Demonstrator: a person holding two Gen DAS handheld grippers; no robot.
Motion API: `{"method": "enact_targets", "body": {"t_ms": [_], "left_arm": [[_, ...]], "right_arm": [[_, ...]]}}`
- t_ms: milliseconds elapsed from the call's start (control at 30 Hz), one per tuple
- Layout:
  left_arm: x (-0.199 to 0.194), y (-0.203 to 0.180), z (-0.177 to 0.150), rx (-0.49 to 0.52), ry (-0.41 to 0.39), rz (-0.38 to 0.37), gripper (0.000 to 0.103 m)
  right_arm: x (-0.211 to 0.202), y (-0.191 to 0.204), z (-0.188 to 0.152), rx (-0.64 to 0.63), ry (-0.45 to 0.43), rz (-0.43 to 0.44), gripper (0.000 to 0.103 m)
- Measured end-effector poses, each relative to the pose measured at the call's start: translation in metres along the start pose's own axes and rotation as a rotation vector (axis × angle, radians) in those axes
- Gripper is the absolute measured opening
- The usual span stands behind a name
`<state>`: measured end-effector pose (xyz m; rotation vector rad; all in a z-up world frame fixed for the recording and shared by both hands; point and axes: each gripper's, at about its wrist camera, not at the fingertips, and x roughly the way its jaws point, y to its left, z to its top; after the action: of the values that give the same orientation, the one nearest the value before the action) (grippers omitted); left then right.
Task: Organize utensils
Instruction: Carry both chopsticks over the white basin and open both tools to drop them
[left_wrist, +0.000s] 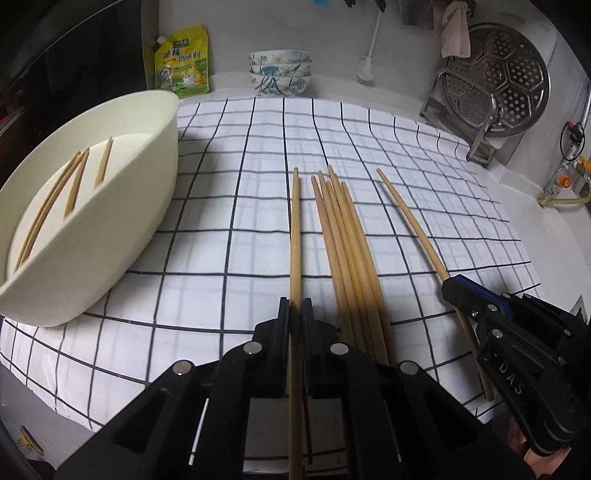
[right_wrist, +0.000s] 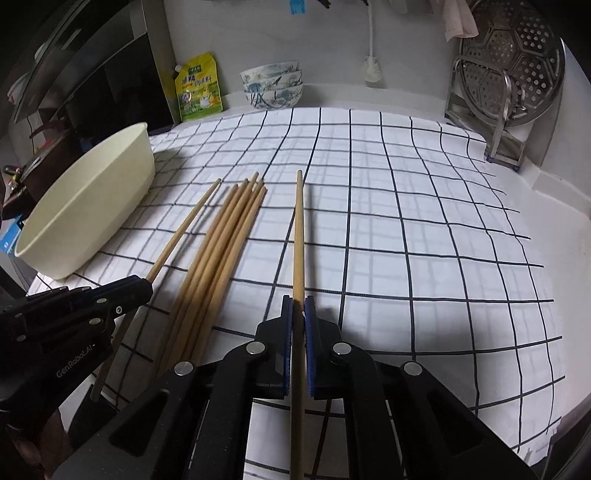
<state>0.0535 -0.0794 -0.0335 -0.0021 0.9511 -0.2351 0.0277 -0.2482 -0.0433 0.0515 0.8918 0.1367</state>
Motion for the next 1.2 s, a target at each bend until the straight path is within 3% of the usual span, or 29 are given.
{"method": "enact_targets", "body": {"t_ms": [333,600,933,1200], "left_arm": [[-0.060,0.036,0.028,-0.040,-0.137,-0.028,0.007],[-0.090,0.108,0.043,-0.126,-0.230,0.062,0.007],[-0.087,0.206,0.047,-0.240,-0.243,0.146,0.007],[-0.059,0.248,0.058,-0.286,-0.191,0.140,0.007]], "right_arm": [[-0.036,0.025,0.025,0.053,-0.104,0.073,0.006],[-0.030,0.090,0.062,-0.042,-0.116,0.153,0.006],[0.007,0.205,0.118,-0.193,-0.079,0.259,0.006],[0.051,0.256,0.140,-0.239,0.002,0.268,0.006]]}}
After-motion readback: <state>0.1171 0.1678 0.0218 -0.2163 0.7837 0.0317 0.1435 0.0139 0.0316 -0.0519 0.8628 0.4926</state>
